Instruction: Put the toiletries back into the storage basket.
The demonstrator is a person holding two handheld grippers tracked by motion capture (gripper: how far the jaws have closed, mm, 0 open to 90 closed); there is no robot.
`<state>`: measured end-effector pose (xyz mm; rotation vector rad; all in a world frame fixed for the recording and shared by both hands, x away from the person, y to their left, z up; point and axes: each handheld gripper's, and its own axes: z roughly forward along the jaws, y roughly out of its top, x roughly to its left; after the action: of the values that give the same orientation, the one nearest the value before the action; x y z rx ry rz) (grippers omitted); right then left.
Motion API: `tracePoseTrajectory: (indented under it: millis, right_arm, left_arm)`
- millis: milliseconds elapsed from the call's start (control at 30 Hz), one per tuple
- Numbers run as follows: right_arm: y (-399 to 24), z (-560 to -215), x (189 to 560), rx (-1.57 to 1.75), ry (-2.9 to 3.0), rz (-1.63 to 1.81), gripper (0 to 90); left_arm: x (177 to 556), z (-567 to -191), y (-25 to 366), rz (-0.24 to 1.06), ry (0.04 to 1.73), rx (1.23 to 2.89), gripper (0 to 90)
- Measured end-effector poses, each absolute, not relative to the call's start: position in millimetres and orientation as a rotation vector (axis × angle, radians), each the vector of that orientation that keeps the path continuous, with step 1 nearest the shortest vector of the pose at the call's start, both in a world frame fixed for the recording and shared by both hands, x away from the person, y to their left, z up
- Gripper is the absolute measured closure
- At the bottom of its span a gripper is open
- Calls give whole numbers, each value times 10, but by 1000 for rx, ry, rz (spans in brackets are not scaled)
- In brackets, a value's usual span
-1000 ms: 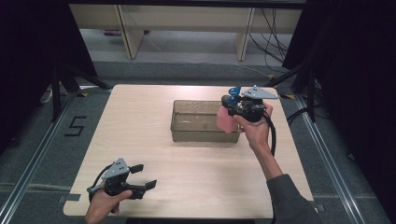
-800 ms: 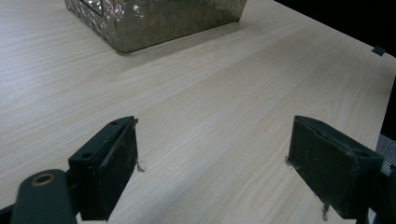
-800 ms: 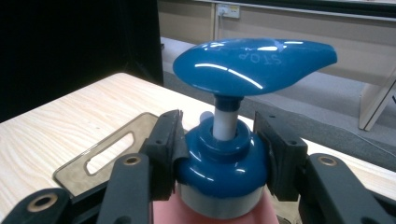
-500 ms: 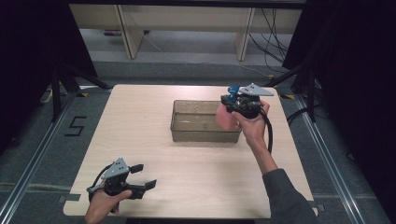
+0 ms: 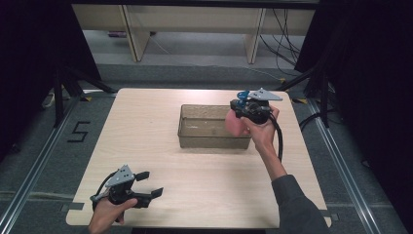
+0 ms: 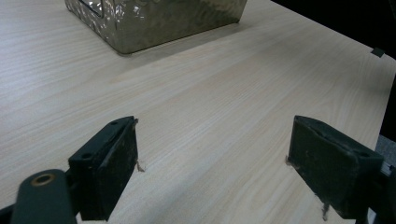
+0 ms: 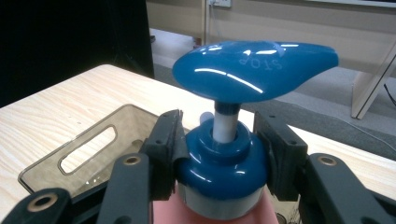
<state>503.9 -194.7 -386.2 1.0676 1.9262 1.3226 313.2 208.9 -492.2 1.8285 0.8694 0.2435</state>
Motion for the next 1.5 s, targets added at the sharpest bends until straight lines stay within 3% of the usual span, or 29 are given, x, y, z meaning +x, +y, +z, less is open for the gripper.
tracePoseTrajectory:
  millis: [1500]
  right_arm:
    - [-2002,-4256,5036,1148,1975,1281,537]
  left_arm:
    - [3135,-4919,2094,244,876,1815,153]
